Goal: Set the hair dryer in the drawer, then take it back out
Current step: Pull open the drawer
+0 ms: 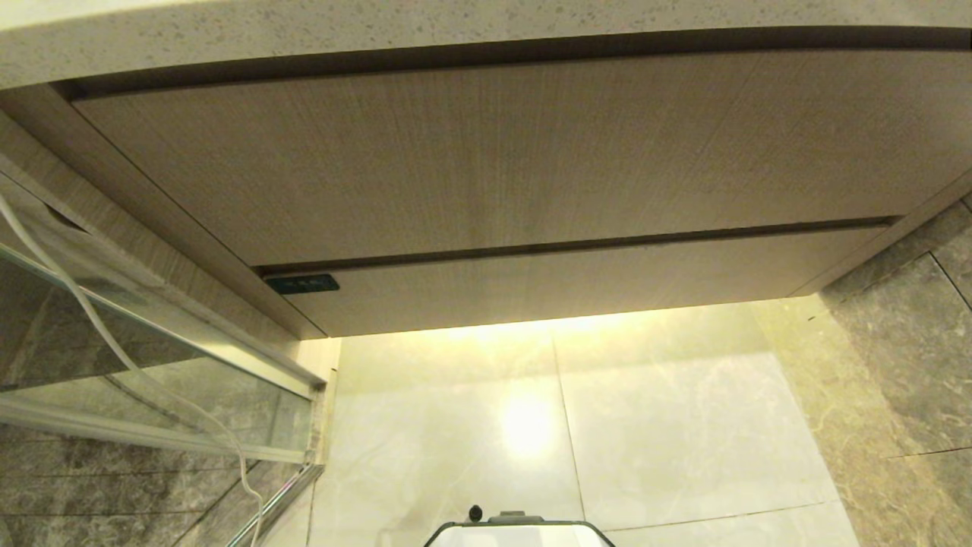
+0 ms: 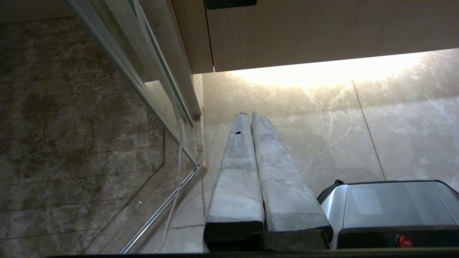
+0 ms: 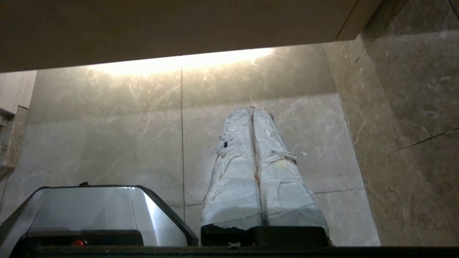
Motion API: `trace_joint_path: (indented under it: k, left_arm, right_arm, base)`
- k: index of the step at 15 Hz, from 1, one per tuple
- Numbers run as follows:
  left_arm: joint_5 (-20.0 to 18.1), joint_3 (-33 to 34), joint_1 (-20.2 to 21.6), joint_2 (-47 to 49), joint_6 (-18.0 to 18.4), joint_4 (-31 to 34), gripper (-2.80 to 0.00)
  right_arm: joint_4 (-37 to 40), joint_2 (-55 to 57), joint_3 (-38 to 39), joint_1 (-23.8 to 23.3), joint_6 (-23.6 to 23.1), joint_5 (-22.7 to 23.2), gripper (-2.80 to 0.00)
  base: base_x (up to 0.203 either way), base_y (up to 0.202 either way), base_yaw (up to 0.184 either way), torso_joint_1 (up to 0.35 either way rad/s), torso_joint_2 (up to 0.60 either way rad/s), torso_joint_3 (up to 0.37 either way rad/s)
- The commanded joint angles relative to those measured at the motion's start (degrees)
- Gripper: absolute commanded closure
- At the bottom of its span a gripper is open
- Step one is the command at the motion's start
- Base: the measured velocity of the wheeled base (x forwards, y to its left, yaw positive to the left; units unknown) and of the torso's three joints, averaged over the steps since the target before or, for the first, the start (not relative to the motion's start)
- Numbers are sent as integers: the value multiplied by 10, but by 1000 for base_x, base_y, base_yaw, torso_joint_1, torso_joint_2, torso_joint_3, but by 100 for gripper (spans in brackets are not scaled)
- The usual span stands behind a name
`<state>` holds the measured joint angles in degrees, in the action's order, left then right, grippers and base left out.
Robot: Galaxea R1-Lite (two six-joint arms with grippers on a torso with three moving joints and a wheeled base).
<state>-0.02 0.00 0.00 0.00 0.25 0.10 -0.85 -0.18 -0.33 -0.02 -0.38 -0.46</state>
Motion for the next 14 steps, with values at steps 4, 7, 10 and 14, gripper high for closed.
trace_joint_path:
  k: [4,7,10,14]
  left_arm:
    - [0,0,0,0,0,0,0]
    - [0,0,0,0,0,0,0]
    - [0,1,0,0,0,0,0]
    - [0,1,0,0,0,0,0]
  right_arm:
    - [4,1,4,0,14,-1,0]
    - [3,1,4,-1,23,-3,0]
    - [3,1,4,-1,23,-3,0]
    - [3,1,4,-1,23,-3,0]
  base:
    - [0,0,0,0,0,0]
    - [0,0,0,0,0,0]
    - [0,0,0,0,0,0]
    - [0,0,0,0,0,0]
